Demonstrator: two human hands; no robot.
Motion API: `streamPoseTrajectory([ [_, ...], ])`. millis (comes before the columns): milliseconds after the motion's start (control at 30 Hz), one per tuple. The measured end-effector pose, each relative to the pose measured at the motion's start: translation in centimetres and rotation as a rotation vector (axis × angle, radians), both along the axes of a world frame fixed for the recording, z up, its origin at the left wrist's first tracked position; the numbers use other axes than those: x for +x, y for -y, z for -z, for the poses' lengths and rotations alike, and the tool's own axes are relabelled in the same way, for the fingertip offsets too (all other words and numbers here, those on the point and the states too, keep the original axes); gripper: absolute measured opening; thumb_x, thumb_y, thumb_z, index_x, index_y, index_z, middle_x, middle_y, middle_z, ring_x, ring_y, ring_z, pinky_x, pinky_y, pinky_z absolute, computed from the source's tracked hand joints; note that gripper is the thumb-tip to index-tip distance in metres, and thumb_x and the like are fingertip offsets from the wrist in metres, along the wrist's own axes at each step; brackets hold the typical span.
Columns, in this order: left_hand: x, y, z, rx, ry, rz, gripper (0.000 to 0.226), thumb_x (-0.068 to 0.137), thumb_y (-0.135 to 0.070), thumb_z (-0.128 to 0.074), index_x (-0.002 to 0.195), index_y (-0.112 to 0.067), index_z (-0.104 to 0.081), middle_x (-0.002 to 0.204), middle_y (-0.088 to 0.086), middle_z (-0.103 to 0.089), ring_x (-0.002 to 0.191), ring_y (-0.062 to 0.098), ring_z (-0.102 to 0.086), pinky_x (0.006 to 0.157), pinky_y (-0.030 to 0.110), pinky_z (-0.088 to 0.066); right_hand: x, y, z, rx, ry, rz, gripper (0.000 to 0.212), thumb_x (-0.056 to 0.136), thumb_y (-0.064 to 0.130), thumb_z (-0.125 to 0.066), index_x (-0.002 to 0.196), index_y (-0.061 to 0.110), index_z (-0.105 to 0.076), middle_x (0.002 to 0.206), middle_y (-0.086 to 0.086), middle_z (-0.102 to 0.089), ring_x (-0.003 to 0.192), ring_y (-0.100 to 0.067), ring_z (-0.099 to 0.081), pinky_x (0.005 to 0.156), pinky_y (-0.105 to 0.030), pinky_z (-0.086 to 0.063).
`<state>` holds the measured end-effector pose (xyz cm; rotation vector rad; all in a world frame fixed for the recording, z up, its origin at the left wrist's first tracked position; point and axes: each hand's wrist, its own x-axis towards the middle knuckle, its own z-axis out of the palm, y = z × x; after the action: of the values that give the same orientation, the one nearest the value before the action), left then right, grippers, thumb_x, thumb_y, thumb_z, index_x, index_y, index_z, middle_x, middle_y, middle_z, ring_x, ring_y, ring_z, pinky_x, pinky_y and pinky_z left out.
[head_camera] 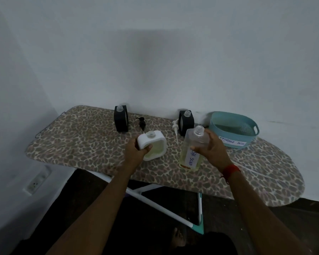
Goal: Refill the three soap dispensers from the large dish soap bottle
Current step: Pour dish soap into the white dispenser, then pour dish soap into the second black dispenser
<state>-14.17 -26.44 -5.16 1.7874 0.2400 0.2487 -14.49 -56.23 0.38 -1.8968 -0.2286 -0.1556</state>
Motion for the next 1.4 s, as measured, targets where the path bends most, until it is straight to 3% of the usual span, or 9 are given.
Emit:
streamPoseTrajectory([
  [133,1.6,1.3,-0.5,0.015,0.017,-0.138,0.055,0.079,-0.027,-0.087,0.123,-0.004,-0.063,0.119,0.015,-0.068,0.102,0.028,-0.067,0.082,0.044,-0.058,-0.1,-0.2,0.8,0.017,0.007,-0.025,0.071,0.078,0.008,-0.084,0.139,0.008,-0.049,0.125,0.013,-0.061,0.106,0.011,-0.063,0.079,-0.009,-0.052],
  [233,4.0,2.8,-1.8,0.002,0.007,-0.28,0.057,0.076,-0.029,-0.089,0.117,-0.002,-0.061,0.118,0.015,-0.066,0.101,0.028,-0.065,0.076,0.034,-0.051,-0.3,-0.1,1.2,0.073,0.012,-0.031,0.07,0.078,0.008,-0.083,0.139,0.01,-0.05,0.128,0.007,-0.064,0.11,0.0,-0.066,0.084,-0.016,-0.056],
  [300,5.9,3.8,-2.5,-0.022,-0.009,-0.326,0.059,0.075,-0.026,-0.089,0.121,-0.001,-0.06,0.123,0.016,-0.065,0.108,0.031,-0.065,0.081,0.036,-0.052,-0.5,-0.1,1.1,0.094,0.015,-0.037,0.066,0.078,0.008,-0.083,0.136,0.016,-0.053,0.127,0.008,-0.067,0.112,-0.005,-0.067,0.087,-0.021,-0.057],
  [567,11.2,6.2,-3.4,0.007,-0.077,-0.402,0.063,0.076,-0.021,-0.086,0.126,-0.001,-0.055,0.129,0.017,-0.063,0.115,0.033,-0.063,0.094,0.044,-0.053,-0.6,-0.3,1.1,0.171,0.028,-0.071,0.063,0.079,0.004,-0.083,0.128,0.032,-0.055,0.123,0.013,-0.069,0.113,-0.009,-0.068,0.086,-0.019,-0.056],
  [867,11.0,8.5,-2.7,0.232,-0.105,-0.407,0.063,0.08,-0.034,-0.083,0.124,-0.005,-0.048,0.128,0.015,-0.056,0.113,0.035,-0.06,0.086,0.046,-0.053,-0.4,-0.3,1.1,0.187,0.024,-0.078,0.066,0.076,0.006,-0.084,0.128,0.031,-0.053,0.126,0.008,-0.066,0.114,-0.006,-0.066,0.086,-0.018,-0.055],
  [1100,10.7,8.2,-3.2,0.135,-0.115,-0.386,0.081,0.069,-0.04,-0.09,0.128,-0.007,-0.044,0.128,0.013,-0.056,0.115,0.033,-0.059,0.091,0.049,-0.054,-0.3,-0.2,1.0,0.177,0.018,-0.087,0.064,0.078,0.0,-0.082,0.128,0.029,-0.054,0.124,0.01,-0.065,0.111,-0.002,-0.066,0.084,-0.015,-0.054],
  [1233,8.3,8.6,-3.3,0.298,0.128,-0.512,0.079,0.076,-0.048,-0.081,0.128,0.001,-0.047,0.123,0.017,-0.054,0.114,0.035,-0.053,0.095,0.048,-0.047,-0.3,-0.2,0.9,0.183,0.002,-0.102,0.065,0.078,-0.001,-0.082,0.132,0.019,-0.052,0.125,0.006,-0.066,0.112,-0.004,-0.067,0.085,-0.017,-0.055],
  [1333,6.7,9.6,-3.9,0.335,0.449,-0.509,0.055,0.078,-0.029,-0.081,0.114,0.003,-0.055,0.111,0.019,-0.057,0.102,0.034,-0.055,0.087,0.04,-0.047,-0.6,-0.2,0.8,0.2,-0.003,-0.095,0.063,0.079,-0.004,-0.08,0.131,0.019,-0.053,0.124,0.006,-0.066,0.11,-0.003,-0.067,0.084,-0.017,-0.055],
  [1400,7.0,10.6,-4.4,0.333,0.466,-0.375,0.046,0.078,-0.022,-0.082,0.108,0.002,-0.057,0.106,0.018,-0.059,0.098,0.033,-0.057,0.083,0.041,-0.049,-0.7,-0.3,0.7,0.202,0.004,-0.096,0.061,0.079,-0.005,-0.079,0.127,0.023,-0.054,0.122,0.007,-0.066,0.109,-0.002,-0.067,0.084,-0.016,-0.055],
])
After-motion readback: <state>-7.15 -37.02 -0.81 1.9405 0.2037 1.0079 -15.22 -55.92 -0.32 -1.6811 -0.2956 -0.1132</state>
